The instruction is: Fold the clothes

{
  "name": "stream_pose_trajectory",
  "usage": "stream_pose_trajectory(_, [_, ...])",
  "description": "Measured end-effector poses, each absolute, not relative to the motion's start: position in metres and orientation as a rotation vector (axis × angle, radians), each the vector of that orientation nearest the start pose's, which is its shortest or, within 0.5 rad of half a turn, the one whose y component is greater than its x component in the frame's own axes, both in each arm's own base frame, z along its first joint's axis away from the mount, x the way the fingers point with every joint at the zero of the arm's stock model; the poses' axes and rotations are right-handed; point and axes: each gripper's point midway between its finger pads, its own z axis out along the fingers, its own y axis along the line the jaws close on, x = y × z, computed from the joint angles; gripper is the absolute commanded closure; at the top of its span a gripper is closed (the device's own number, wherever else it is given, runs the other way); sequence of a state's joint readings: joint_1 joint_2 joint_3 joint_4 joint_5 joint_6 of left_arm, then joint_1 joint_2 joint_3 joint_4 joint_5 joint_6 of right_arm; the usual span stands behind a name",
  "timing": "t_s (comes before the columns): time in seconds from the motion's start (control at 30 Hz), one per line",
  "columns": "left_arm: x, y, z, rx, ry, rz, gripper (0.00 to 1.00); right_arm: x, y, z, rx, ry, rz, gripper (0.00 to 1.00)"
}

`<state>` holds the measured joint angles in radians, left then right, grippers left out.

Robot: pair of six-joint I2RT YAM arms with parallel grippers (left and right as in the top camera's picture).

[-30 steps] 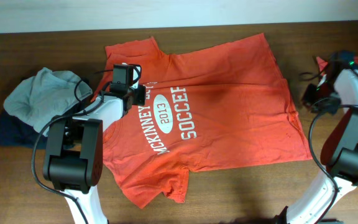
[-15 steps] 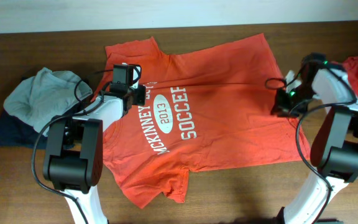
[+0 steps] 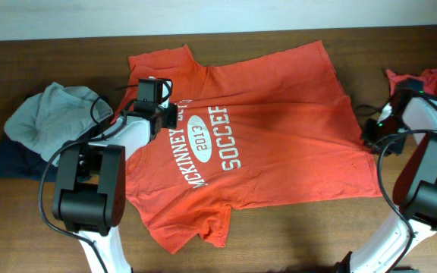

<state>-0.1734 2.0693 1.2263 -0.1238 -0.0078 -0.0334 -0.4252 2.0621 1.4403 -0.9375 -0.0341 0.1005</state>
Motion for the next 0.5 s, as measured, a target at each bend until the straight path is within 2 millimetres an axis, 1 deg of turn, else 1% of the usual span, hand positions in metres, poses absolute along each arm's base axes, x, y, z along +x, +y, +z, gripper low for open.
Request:
stream_pose_trajectory(0.1, [0.486, -0.084, 0.000, 0.175, 2.534, -0.072, 0.81, 0.357, -0.163, 0.015, 0.827, 2.981, 0.041, 0.74])
stream_pose_trajectory(0.17, [0.486, -0.084, 0.000, 0.174, 2.534, -0.071, 0.80, 0.362, -0.167, 0.021, 0.823, 2.963, 0.036, 0.72])
stream_pose_trajectory(0.2, [0.486, -0.084, 0.000, 0.174, 2.535, -0.071, 0.77, 0.365, -0.169, 0.025, 0.824, 2.954, 0.035, 0.70])
stream_pose_trajectory(0.3, [0.486, -0.084, 0.000, 0.178, 2.535, -0.073, 0.70, 0.372, -0.172, 0.038, 0.833, 2.937, 0.041, 0.69])
stream_pose_trajectory(0.37, [0.485, -0.084, 0.000, 0.183, 2.546, -0.073, 0.60, 0.380, -0.174, 0.056, 0.841, 2.916, 0.061, 0.68])
stream_pose_trajectory(0.4, [0.484, -0.084, 0.001, 0.187, 2.554, -0.072, 0.52, 0.382, -0.172, 0.064, 0.842, 2.910, 0.084, 0.68])
stream_pose_trajectory(0.43, [0.483, -0.084, 0.001, 0.189, 2.573, -0.068, 0.44, 0.388, -0.168, 0.077, 0.841, 2.898, 0.138, 0.65])
stream_pose_trajectory(0.47, [0.481, -0.084, 0.002, 0.189, 2.586, -0.068, 0.37, 0.391, -0.166, 0.084, 0.838, 2.887, 0.164, 0.63])
stream_pose_trajectory(0.5, [0.479, -0.083, 0.002, 0.191, 2.609, -0.064, 0.29, 0.398, -0.161, 0.098, 0.833, 2.862, 0.228, 0.61])
